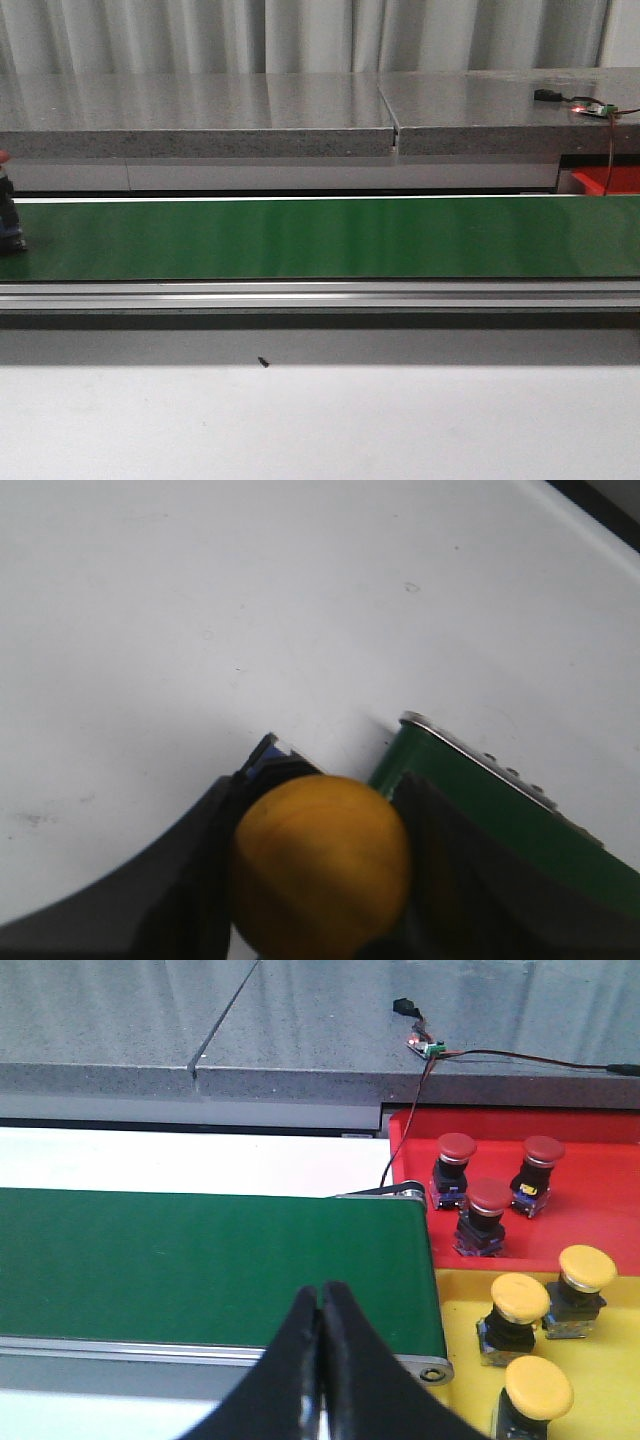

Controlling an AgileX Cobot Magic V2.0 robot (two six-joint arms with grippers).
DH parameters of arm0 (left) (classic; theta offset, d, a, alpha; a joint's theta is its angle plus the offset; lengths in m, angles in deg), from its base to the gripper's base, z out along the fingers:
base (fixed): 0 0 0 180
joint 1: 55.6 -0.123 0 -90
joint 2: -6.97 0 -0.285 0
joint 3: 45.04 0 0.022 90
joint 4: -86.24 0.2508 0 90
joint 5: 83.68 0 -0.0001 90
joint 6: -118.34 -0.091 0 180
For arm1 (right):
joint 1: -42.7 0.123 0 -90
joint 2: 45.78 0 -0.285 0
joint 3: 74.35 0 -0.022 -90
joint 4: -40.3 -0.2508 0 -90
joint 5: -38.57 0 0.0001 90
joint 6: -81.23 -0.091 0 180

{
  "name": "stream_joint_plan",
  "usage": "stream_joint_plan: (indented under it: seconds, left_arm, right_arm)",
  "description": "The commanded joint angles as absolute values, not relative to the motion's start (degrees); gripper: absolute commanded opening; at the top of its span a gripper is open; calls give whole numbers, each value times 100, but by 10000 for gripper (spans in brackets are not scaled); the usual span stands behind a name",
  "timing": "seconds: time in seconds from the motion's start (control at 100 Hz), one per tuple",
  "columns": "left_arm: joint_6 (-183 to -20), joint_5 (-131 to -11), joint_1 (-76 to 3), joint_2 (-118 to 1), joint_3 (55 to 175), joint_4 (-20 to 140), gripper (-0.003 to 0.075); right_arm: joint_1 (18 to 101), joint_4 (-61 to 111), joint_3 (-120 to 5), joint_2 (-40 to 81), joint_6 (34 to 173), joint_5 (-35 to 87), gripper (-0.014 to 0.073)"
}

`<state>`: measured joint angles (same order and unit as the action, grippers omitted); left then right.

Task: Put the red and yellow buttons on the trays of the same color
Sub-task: 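Grasp a yellow button with the left gripper and lower it onto the conveyor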

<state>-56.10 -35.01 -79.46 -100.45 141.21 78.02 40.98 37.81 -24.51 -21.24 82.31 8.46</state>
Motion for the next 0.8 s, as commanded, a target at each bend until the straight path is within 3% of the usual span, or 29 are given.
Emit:
stream_joint_plan:
  seconds: [0.0, 0.58, 0.65, 0.79]
  left_arm:
    - [-5644, -3641, -7824, -9527, 14117, 7711, 160]
    - [-5644, -3847, -7101, -9501, 13303, 7603, 171]
    - [-5644, -3816, -7101, -9524, 13303, 7603, 231]
    - [-5644, -3750, -7101, -9524, 13303, 7603, 464]
  right_arm:
    - [4098, 3776, -2602, -2077, 8264, 1272, -67]
    - [4098, 3776, -2602, -2077, 8264, 1272, -67]
    - [4098, 3776, -2602, -2077, 8264, 1272, -67]
    - [4098, 3776, -2602, -2077, 8264, 1272, -67]
